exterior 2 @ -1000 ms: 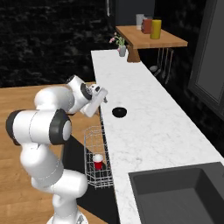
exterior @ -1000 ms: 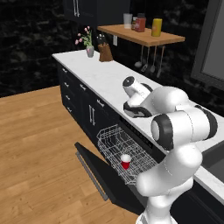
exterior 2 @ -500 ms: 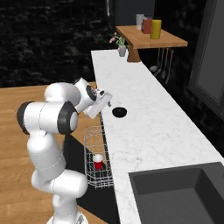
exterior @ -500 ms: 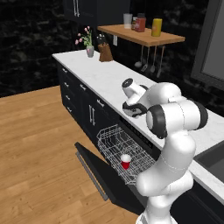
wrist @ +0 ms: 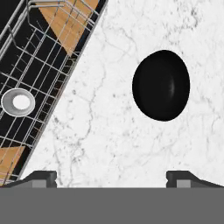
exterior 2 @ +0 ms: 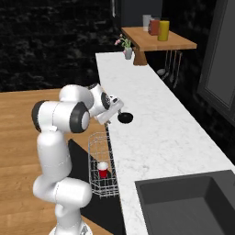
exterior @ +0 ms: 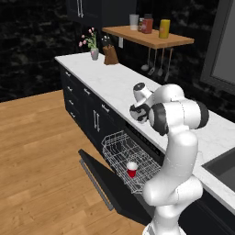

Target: Pick up the cup and bowl from the counter, place them in the dishwasher, and close the dishwasher door.

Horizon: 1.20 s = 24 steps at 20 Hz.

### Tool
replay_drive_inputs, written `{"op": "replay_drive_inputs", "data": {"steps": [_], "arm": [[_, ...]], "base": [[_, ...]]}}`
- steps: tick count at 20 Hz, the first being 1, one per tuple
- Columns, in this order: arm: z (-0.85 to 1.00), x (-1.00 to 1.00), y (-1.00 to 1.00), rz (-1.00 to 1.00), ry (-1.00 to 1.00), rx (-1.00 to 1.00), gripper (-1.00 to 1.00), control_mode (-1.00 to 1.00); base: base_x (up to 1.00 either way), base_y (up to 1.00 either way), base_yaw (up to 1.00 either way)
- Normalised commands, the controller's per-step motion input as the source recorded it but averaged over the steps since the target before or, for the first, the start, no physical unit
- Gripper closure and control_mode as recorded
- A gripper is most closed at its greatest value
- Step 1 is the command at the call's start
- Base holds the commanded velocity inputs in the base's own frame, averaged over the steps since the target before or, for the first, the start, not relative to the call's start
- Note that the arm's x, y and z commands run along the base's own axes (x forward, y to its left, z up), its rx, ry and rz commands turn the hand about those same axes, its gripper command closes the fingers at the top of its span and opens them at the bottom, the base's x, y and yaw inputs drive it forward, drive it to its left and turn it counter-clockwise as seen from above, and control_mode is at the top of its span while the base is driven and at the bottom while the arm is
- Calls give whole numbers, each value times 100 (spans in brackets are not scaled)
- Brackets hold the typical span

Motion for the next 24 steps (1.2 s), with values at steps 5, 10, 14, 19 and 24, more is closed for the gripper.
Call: {"op": "replay_drive_inputs", "data": {"steps": [5,10,14,19,24], "arm": [[-39,40,0,0,1,10,-100,-100],[-28,59,0,0,0,3,-100,-100],[-25,57,0,0,0,0,-100,-100],[-28,38,0,0,1,1,-100,-100],[-16,29,-5,0,0,2,-100,-100]], "base": [[0,0,0],[0,0,0],[0,0,0],[0,0,0],[0,0,0]]}}
